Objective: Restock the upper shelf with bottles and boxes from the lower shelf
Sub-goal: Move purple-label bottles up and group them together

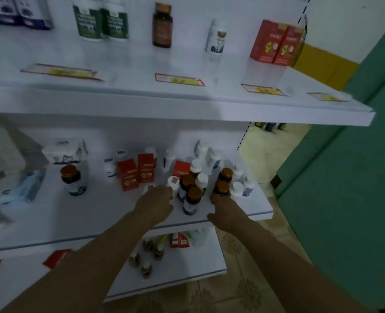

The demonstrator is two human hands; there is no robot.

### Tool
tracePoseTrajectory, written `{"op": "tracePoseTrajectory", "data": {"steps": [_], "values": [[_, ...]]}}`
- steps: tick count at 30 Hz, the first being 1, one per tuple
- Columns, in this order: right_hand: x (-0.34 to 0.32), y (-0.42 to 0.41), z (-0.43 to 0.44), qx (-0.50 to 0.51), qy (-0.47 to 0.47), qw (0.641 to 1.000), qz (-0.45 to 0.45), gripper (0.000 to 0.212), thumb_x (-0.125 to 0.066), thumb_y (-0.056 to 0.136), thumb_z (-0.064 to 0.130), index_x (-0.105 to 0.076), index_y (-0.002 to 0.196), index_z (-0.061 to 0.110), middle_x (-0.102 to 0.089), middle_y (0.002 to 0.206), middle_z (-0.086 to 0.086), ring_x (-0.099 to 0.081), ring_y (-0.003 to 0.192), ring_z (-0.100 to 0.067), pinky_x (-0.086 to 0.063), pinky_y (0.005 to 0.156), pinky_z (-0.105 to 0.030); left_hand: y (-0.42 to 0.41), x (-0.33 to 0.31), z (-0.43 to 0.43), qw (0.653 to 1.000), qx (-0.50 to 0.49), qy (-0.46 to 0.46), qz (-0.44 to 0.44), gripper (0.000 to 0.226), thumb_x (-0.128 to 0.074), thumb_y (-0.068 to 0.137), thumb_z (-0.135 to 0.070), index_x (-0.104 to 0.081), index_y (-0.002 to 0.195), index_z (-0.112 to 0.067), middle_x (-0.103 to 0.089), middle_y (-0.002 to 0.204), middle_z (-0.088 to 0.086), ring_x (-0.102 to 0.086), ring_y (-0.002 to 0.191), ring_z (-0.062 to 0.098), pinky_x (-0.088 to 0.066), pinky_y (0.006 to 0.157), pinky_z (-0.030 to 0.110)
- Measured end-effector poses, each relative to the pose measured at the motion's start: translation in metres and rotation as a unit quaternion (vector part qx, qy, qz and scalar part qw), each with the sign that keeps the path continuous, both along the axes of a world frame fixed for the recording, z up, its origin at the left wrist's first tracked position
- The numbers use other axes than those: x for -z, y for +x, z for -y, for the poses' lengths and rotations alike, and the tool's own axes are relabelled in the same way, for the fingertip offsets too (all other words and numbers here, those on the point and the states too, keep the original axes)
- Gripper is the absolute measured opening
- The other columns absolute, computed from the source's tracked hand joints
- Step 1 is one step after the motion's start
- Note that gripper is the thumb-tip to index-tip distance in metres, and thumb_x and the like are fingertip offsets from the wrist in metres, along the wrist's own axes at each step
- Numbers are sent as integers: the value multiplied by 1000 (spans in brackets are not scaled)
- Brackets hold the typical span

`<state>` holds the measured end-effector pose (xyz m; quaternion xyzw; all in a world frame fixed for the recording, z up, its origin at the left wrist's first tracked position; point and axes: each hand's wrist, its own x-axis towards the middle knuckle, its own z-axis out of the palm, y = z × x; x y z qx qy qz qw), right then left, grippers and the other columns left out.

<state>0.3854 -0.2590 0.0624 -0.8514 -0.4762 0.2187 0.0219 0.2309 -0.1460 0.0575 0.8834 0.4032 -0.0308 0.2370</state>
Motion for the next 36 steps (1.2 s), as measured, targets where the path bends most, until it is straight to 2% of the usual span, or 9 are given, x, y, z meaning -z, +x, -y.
{"op": "tracePoseTrajectory", "data": {"steps": [6, 11, 20, 24, 27, 30, 32, 34, 36], "values": [[60, 26, -33, 16, 31, 998, -48, 68, -64, 86, 34, -31, 142, 11, -42, 140, -11, -44, 129, -27, -41, 103, -34, 56, 35, -40, 996, -43, 52, 52, 27, -52, 92, -13, -56, 118, -7, -57, 119, 12, -54, 110, 28, -43, 87, 32], [89, 29, -55, 41, 95, 990, -98, 77, -72, 77, 39, -33, 140, 17, -47, 135, -9, -47, 124, -27, -43, 100, -35, 93, 55, -57, 997, -14, 66, 30, 33, -61, 85, -28, -55, 112, -10, -55, 115, 10, -50, 109, 28, -40, 87, 32], [105, 32, -58, 34, 200, 960, -191, 63, -68, 83, 27, -37, 138, 20, -58, 128, -5, -55, 114, -25, -46, 91, -32, 111, 72, -62, 996, -30, 61, 61, 25, -55, 88, -18, -54, 111, -7, -50, 119, 12, -43, 112, 29, -30, 86, 26], [96, 37, -47, 48, 212, 951, -220, 47, -72, 81, 23, -49, 122, 20, -59, 118, -1, -55, 108, -19, -40, 86, -23, 102, 65, -53, 991, -39, 11, 126, 28, -62, 85, -22, -52, 105, -6, -55, 104, 11, -49, 101, 24, -31, 72, 23], [79, 42, -35, 62, 214, 951, -216, 36, -73, 80, 23, -48, 104, 22, -54, 100, 6, -51, 93, -12, -36, 72, -16, 91, 52, -44, 975, -63, -76, 201, 32, -69, 82, -20, -45, 100, -8, -50, 88, 3, -49, 81, 17, -32, 58, 20], [55, 42, -26, 71, 216, 948, -224, 37, -76, 76, 27, -46, 97, 20, -53, 88, 5, -52, 83, -13, -37, 66, -15, 79, 32, -34, 954, -76, -129, 261, 33, -70, 80, -20, -42, 95, -11, -46, 78, -7, -48, 78, 14, -35, 59, 20], [35, 38, -21, 74, 221, 944, -231, 36, -76, 75, 27, -49, 94, 14, -56, 82, 2, -55, 77, -14, -41, 64, -18, 68, 15, -25, 934, -91, -172, 300, 30, -71, 80, -22, -46, 96, -16, -49, 83, -12, -52, 82, 11, -40, 65, 20], [11, 32, -15, 62, 226, 939, -252, 31, -74, 76, 26, -55, 96, 10, -64, 86, -7, -61, 80, -18, -45, 66, -18, 57, -6, -13, 904, -106, -218, 352, 25, -71, 81, -20, -50, 95, -20, -53, 89, -14, -53, 86, 6, -42, 71, 16], [-13, 23, -7, 53, 228, 928, -290, 31, -71, 80, 27, -58, 105, 16, -66, 96, -2, -63, 91, -15, -46, 71, -14, 44, -27, 2, 884, -118, -238, 385, 25, -70, 82, -21, -52, 100, -17, -53, 90, -14, -52, 86, 2, -40, 70, 12]]}}
